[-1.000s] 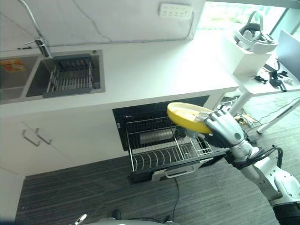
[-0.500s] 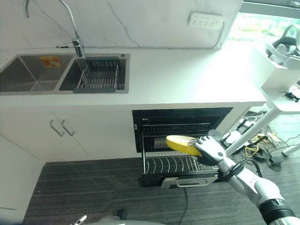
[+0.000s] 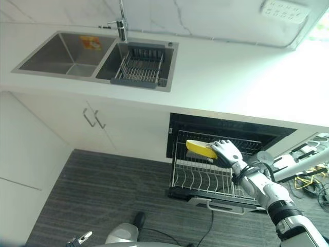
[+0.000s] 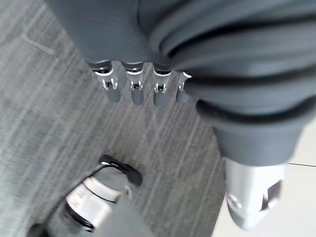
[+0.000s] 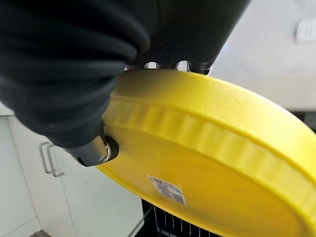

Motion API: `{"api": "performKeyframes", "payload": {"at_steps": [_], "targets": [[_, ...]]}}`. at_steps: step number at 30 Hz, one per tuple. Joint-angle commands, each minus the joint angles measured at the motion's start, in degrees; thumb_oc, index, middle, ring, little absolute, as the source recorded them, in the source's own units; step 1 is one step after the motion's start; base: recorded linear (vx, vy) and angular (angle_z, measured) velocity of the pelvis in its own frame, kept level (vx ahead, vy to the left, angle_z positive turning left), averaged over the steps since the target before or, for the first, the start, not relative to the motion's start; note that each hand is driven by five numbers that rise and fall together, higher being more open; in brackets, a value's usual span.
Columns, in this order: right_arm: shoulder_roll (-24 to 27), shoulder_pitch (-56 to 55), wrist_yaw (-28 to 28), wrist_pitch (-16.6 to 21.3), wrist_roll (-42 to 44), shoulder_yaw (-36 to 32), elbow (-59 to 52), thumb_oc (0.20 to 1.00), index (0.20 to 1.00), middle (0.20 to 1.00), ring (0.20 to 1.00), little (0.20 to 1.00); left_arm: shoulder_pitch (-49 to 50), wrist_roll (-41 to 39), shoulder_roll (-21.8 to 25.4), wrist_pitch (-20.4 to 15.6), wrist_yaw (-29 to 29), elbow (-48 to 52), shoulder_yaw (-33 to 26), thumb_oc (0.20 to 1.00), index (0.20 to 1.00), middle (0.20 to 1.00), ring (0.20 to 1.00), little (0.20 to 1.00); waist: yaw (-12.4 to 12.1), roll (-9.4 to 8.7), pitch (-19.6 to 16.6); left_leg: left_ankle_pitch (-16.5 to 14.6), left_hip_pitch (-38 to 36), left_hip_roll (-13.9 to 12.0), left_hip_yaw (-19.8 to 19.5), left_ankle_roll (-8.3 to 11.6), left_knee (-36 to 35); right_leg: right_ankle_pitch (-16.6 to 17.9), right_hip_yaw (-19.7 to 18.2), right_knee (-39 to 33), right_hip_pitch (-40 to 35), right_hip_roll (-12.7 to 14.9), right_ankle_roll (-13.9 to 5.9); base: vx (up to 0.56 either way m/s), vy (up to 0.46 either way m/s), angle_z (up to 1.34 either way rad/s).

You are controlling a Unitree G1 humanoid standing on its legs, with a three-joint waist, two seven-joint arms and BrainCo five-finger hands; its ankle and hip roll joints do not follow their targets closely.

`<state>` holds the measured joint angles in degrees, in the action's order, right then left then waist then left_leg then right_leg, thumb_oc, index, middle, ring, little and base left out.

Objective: Place the dishes in the dishwasher.

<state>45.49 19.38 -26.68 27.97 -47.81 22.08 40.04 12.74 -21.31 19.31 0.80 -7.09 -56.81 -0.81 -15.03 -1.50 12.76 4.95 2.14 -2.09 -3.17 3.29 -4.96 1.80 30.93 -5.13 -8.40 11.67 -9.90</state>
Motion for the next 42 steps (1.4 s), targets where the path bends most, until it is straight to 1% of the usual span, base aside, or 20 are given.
{"api": "performKeyframes", "payload": {"at_steps": [1,5,9,12,13,14,15,17,19,23,25,28,30,32,33,36,38,40,41,42], "targets": [[4.36,8.00,-0.19,-1.39,6.41,3.32,-0.26,0.200,0.200,0.200,0.200,0.200,-3.69,0.14,2.44,-1.52,-1.07,-1.23,3.56,1.000,1.000,1.000,1.000,1.000,-1.09,1.50,-0.58,-4.34,-0.48,-3.89,4.79,3.08,1.00,-0.30,-3.40,3.79,3.69,2.42,-2.51,-0.18,0.015,0.30],[5.95,15.39,1.42,-2.31,8.38,7.16,3.64,0.200,0.200,0.200,0.200,0.200,-6.38,-4.45,3.00,-2.62,-0.68,0.40,6.62,1.000,1.000,1.000,1.000,1.000,-1.17,2.92,2.80,-3.21,2.50,-3.62,4.51,2.94,1.23,-0.07,-4.49,4.56,6.73,2.62,-2.14,-0.25,0.024,0.11],[5.28,17.39,2.66,-2.84,11.55,8.15,7.87,0.200,0.200,0.200,0.200,0.200,-6.79,-4.94,2.80,-4.18,0.61,2.74,7.93,1.000,1.000,1.000,1.000,1.000,-1.34,3.10,3.96,-3.15,2.83,-3.32,4.47,2.78,1.01,-0.25,-4.63,4.71,7.23,2.56,-1.98,-0.06,0.006,0.03],[6.28,21.52,2.28,-2.96,11.55,9.62,12.11,0.200,0.200,0.200,0.200,0.200,-8.24,-6.74,3.96,-4.59,0.54,5.98,9.60,1.000,1.000,1.000,1.000,1.000,-1.52,4.55,5.99,-2.61,4.69,-3.06,4.26,2.63,1.02,-0.04,-5.09,5.49,9.72,2.70,-1.70,-0.21,-0.030,-0.12],[6.71,23.31,2.30,-4.12,15.17,9.84,14.15,0.200,0.200,0.200,0.200,0.200,-8.62,-7.46,4.46,-5.40,1.00,6.95,10.33,1.000,1.000,1.000,1.000,1.000,-1.37,5.34,6.98,-2.31,5.55,-2.92,4.35,2.57,0.95,0.12,-5.38,5.63,10.80,2.73,-1.57,-0.22,-0.015,-0.14],[6.67,24.14,2.10,-4.63,15.60,9.43,15.60,0.200,0.200,0.200,0.200,0.200,-8.78,-8.10,4.73,-5.74,1.10,7.37,10.77,1.000,1.000,1.000,1.000,1.000,-1.23,5.79,7.51,-2.21,5.99,-2.75,4.44,2.51,0.91,0.17,-5.52,5.62,11.28,2.73,-1.46,-0.25,0.005,-0.03],[7.15,25.57,2.47,-5.34,15.00,8.97,17.41,0.200,0.200,0.200,0.200,0.200,-8.71,-9.06,4.89,-6.36,0.90,8.39,11.20,1.000,1.000,1.000,1.000,1.000,-1.13,6.67,8.32,-1.99,6.93,-2.52,4.41,2.49,0.87,0.24,-5.68,5.79,12.38,2.90,-1.39,-0.18,0.011,-0.04],[7.82,26.38,3.10,-6.13,14.68,9.12,18.35,0.200,0.200,0.200,0.200,0.200,-8.28,-9.32,5.29,-6.97,0.89,9.62,11.84,1.000,1.000,1.000,1.000,1.000,-1.15,7.47,9.02,-1.77,7.62,-2.18,4.30,2.37,0.79,0.29,-5.68,6.15,13.47,3.10,-1.28,-0.15,0.015,-0.04],[8.23,27.11,3.73,-6.59,14.28,9.29,19.08,0.200,0.200,0.200,0.200,0.200,-7.72,-9.61,5.47,-6.77,1.39,10.57,12.14,1.000,1.000,1.000,1.000,1.000,-1.15,8.12,9.51,-1.59,8.18,-1.96,4.46,2.37,0.80,0.24,-5.60,6.57,14.34,3.36,-1.19,-0.11,0.023,-0.03],[8.51,28.25,3.71,-10.03,13.62,9.88,20.11,0.200,0.200,0.200,0.200,0.200,-7.40,-12.04,5.95,-6.41,0.30,11.06,11.50,1.000,1.000,1.000,1.000,1.000,-0.82,9.04,10.39,-1.30,8.95,-2.02,4.95,2.42,0.98,-0.10,-5.95,7.71,16.02,3.66,-0.97,-0.07,0.027,0.01],[7.95,28.50,2.22,-11.21,10.30,10.54,20.63,0.200,0.200,0.200,0.200,0.200,-7.20,-13.72,5.88,-7.92,-0.45,12.17,11.29,1.000,1.000,1.000,1.000,1.000,-0.69,9.73,10.93,-1.19,9.33,-1.87,5.15,2.39,0.96,-0.19,-6.20,7.93,16.76,3.58,-0.87,-0.07,0.026,-0.01],[6.55,28.62,0.65,-13.91,11.14,11.05,20.93,0.200,0.200,0.200,0.200,0.200,-7.65,-15.40,5.78,-8.15,-0.16,14.21,11.95,1.000,1.000,1.000,1.000,1.000,-0.46,10.10,11.15,-1.15,9.42,-1.73,5.48,2.32,0.79,-0.12,-6.40,8.02,17.27,3.60,-0.82,-0.05,0.013,-0.05],[4.56,27.97,-3.96,-15.59,7.80,9.89,21.89,0.200,0.200,0.200,0.200,0.200,-8.46,-15.60,5.20,-8.59,-0.24,14.78,12.59,1.000,1.000,1.000,1.000,1.000,-0.30,10.35,11.29,-1.24,9.55,-1.63,5.72,2.26,0.76,-0.05,-6.44,8.24,17.74,3.77,-0.90,-0.04,0.002,-0.03],[2.80,27.77,-8.03,-20.32,4.55,9.92,22.31,0.200,0.200,0.200,0.200,0.200,-8.98,-14.87,4.49,-9.32,-0.02,15.40,13.91,1.000,1.000,1.000,1.000,1.000,-0.23,10.70,11.35,-1.35,9.65,-1.54,5.89,2.08,0.83,-0.10,-6.48,8.41,17.94,3.77,-0.83,-0.02,0.002,-0.01],[2.45,27.87,-8.02,-20.28,4.46,9.89,22.35,0.200,0.200,0.200,0.200,0.200,-9.02,-14.81,4.35,-9.48,0.09,15.43,14.21,1.000,1.000,1.000,1.000,1.000,-0.22,10.76,11.35,-1.38,9.62,-1.50,5.93,2.05,0.83,-0.09,-6.46,8.41,17.94,3.79,-0.83,0.00,0.000,0.00],[0.47,28.84,-11.87,-21.19,-2.41,11.29,22.31,0.200,0.200,0.200,0.200,0.200,-9.07,-14.37,3.30,-10.29,0.75,14.51,15.38,1.000,1.000,1.000,1.000,1.000,-0.39,11.02,11.10,-1.46,9.66,-1.38,6.21,2.00,0.91,-0.08,-6.48,8.59,18.17,3.84,-0.84,0.00,0.000,0.00],[-0.63,28.50,-10.69,-21.32,-1.26,12.59,22.41,0.200,0.200,0.200,0.200,0.200,-9.02,-13.93,2.92,-10.71,0.93,13.40,15.18,1.000,1.000,1.000,1.000,1.000,-0.54,10.85,11.00,-1.51,9.60,-1.51,6.27,2.00,0.94,-0.15,-6.40,8.69,18.17,3.82,-0.81,0.00,0.000,0.00],[-1.92,27.31,-11.40,-19.70,-0.08,12.62,23.08,0.200,0.200,0.200,0.200,0.200,-9.29,-13.75,2.73,-11.10,0.84,12.13,14.68,1.000,1.000,1.000,1.000,1.000,-0.55,10.68,10.94,-1.53,9.68,-1.63,6.39,1.97,1.00,-0.17,-6.37,8.75,18.27,3.79,-0.77,0.00,0.000,0.00],[-2.14,27.19,-11.05,-19.65,0.10,12.75,23.19,0.200,0.200,0.200,0.200,0.200,-9.40,-13.66,2.65,-11.21,0.76,11.80,14.49,1.000,1.000,1.000,1.000,1.000,-0.55,10.65,10.94,-1.55,9.69,-1.64,6.42,1.96,1.01,-0.16,-6.39,8.74,18.30,3.78,-0.76,0.00,0.000,0.00],[-2.54,26.74,-6.72,-18.78,1.84,12.74,23.32,0.200,0.200,0.200,0.200,0.200,-9.45,-13.43,2.66,-11.38,0.57,11.32,14.09,1.000,1.000,1.000,1.000,1.000,-0.56,10.51,10.94,-1.58,9.69,-1.69,6.43,1.95,0.98,-0.15,-6.36,8.73,18.35,3.70,-0.73,0.00,0.000,0.00]]}}
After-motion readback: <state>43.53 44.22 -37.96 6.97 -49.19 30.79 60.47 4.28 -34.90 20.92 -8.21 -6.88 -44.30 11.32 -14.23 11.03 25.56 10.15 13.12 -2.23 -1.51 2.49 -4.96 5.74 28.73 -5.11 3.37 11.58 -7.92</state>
